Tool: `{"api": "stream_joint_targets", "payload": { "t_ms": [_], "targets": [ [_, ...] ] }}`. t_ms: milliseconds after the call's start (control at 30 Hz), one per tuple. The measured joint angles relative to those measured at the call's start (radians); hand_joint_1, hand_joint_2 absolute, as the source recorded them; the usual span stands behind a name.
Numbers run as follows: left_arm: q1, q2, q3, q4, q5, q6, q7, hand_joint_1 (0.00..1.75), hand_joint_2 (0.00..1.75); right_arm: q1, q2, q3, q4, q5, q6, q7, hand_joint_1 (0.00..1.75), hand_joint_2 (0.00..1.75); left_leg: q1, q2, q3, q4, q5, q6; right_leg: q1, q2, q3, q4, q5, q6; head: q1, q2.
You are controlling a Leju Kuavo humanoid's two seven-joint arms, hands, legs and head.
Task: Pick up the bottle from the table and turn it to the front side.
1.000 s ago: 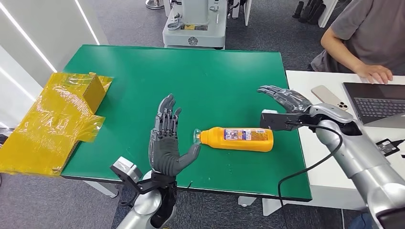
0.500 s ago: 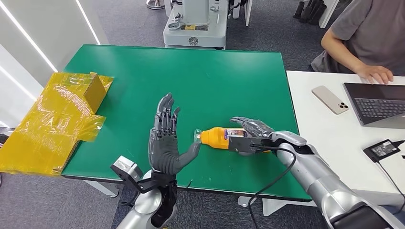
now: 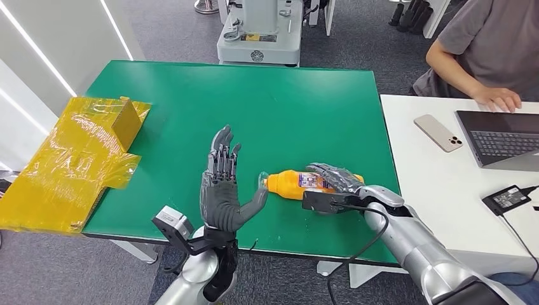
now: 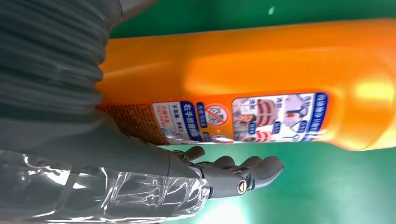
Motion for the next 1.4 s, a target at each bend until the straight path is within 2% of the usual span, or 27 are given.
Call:
{"api": "stream_joint_targets", "payload": {
  "t_ms": [333, 533, 833, 1400],
  "targets": [
    [0.03, 0.0, 0.001, -0.016, -0.042, -0.014, 0.026, 0.0, 1.75, 0.006, -0.024, -0.034, -0.005, 0.066, -0.039, 0.058, 0.0, 1.75, 0.0, 0.0, 0.0, 0.0, 0.0, 0.0, 0.0, 0.0, 0.001, 0.0, 0.001, 0.001, 0.0, 0.0],
    [0.064, 0.001, 0.006, -0.048, -0.054, -0.004, 0.03, 0.0, 1.75, 0.004, -0.035, -0.051, -0.019, 0.12, -0.08, 0.041, 0.0, 1.75, 0.0, 0.0, -0.001, 0.0, 0.0, 0.0, 0.0, 0.0, 0.0, 0.0, 0.001, 0.001, 0.0, 0.0],
    [0.115, 0.001, 0.021, -0.098, -0.068, 0.002, 0.038, 0.0, 1.75, -0.002, -0.054, -0.065, -0.032, 0.14, -0.07, 0.034, 0.0, 1.75, 0.0, 0.0, -0.001, 0.0, 0.0, 0.0, 0.0, 0.0, -0.001, 0.0, 0.0, 0.001, 0.0, 0.0],
    [0.137, 0.001, 0.025, -0.126, -0.092, -0.019, 0.05, 0.0, 1.75, 0.083, -0.086, -0.11, -0.092, 0.156, -0.08, 0.042, 0.0, 1.75, 0.0, 0.0, -0.002, 0.0, -0.001, 0.001, 0.0, 0.0, -0.001, 0.0, 0.0, 0.001, 0.0, 0.0]
  ]
}}
